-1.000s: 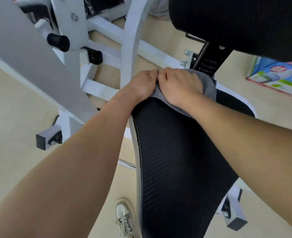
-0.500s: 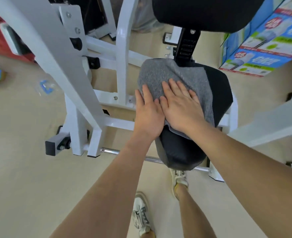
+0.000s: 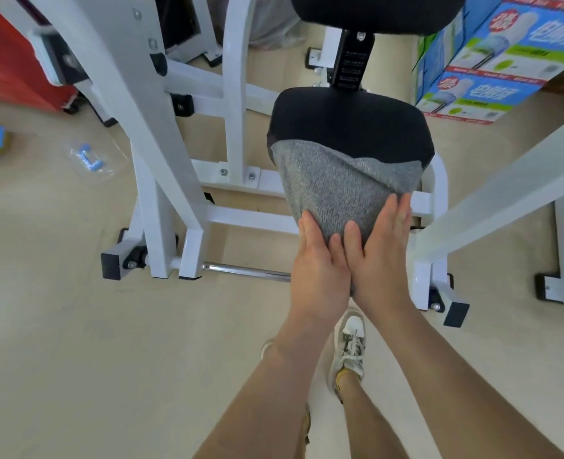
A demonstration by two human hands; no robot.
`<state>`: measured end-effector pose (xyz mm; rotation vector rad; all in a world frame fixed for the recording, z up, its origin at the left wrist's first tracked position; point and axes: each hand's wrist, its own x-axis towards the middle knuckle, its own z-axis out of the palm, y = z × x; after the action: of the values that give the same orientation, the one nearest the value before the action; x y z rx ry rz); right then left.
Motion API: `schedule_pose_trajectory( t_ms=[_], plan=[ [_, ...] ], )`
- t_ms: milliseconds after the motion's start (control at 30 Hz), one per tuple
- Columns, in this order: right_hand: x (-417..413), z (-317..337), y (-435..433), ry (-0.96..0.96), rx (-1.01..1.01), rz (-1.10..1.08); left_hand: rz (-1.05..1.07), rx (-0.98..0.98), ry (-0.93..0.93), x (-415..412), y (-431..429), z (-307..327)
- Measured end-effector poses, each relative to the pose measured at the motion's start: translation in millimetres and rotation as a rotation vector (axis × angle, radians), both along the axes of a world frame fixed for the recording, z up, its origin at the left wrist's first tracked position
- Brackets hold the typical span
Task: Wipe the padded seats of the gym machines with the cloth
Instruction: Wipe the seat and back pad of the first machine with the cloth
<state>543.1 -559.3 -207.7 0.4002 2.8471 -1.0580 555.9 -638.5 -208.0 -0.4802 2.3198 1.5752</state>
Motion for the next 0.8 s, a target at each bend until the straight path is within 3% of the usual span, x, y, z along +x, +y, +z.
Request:
schedule_pose_trajectory(
  t_ms=[133,233,367,467,567,633,733,800],
  plan=[
    [-1,-1,4,-0.01,-0.21,-0.123,-0.058,-0.077,0.047,8,-5,7],
    [2,-3,17,-0.051,-0.334,-0.159,0.031,-0.174,0.172,-2,-13,8],
    [10,-4,34,-0.104,-0.426,-0.085,0.228,0.035,0.06,-36,6,3],
    [12,-5,49,-0.189,-0.453,-0.022,0.305,-0.002,0.103,-26,29,-4],
    [11,-1,64,-0.305,-0.467,0.011,0.252,-0.012,0.1,2,39,-2],
    [8,8,69,-0.33,-0.561,-0.142,0.233,0.015,0.069,15,39,-2],
    [2,13,65,-0.437,-0.922,-0.362,0.232,-0.041,0.047,14,35,-2],
    [-2,12,54,-0.469,-0.925,-0.349,0.214,-0.16,0.063,3,38,2]
  ],
)
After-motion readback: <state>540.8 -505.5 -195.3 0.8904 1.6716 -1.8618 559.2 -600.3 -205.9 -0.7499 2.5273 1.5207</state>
